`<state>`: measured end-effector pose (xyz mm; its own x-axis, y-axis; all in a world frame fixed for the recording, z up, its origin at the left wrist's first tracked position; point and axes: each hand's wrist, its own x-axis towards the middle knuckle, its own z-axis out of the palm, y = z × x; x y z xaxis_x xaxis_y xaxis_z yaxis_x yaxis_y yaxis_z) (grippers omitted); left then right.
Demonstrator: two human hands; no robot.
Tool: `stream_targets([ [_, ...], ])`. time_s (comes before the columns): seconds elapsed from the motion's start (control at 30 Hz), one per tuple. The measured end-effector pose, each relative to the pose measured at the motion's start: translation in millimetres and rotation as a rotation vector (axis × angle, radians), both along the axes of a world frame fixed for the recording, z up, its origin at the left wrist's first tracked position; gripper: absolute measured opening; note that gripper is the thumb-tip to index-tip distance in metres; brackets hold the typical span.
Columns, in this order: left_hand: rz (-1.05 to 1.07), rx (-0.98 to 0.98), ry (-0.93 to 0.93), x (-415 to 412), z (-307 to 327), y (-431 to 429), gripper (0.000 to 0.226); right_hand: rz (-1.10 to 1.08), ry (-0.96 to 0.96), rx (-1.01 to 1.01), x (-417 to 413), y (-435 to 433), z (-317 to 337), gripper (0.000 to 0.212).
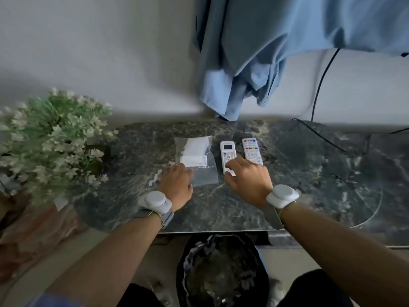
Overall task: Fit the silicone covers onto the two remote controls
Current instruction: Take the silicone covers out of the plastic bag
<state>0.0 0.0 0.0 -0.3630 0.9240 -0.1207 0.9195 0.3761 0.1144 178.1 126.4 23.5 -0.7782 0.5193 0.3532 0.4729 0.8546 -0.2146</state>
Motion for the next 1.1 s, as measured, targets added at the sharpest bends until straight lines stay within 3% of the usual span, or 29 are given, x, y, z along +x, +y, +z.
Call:
stream_targets([
  [0.13,0.046,-0.01,0.041,2.6,-30.7,-4.8,0.033,-0.003,0.034,0.013,5.8,-3.9,-26.4,0.025],
  [0.3,0.043,0.121,0.058,5.5,-43.8,-9.7,0.008,-0.006,0.035,0.043,16.5,-6.6,-39.9,0.016],
  [0.47,0.1,0.185,0.099,26.4,-33.9,-22.7,0.02,-0.053,0.008,-0.024,33.4,-20.7,-37.5,0.017],
  [0.57,0.124,0.211,0.023,41.9,-28.1,-35.9,0.023,-0.145,-0.047,-0.097,44.4,-34.4,-34.0,0.02],
  [0.7,0.123,0.249,-0.166,60.8,-22.7,-56.4,0.02,-0.277,-0.061,-0.303,58.1,-54.8,-35.7,0.025],
  [0.93,0.097,0.342,-0.315,96.9,-19.6,-91.4,0.01,-0.252,0.161,-0.859,73.6,-85.7,-44.7,0.052],
  [1.1,0.093,0.385,-0.416,102.5,-29.1,-99.3,0.009,-0.19,0.262,-0.993,76.0,-96.0,-51.6,0.036],
])
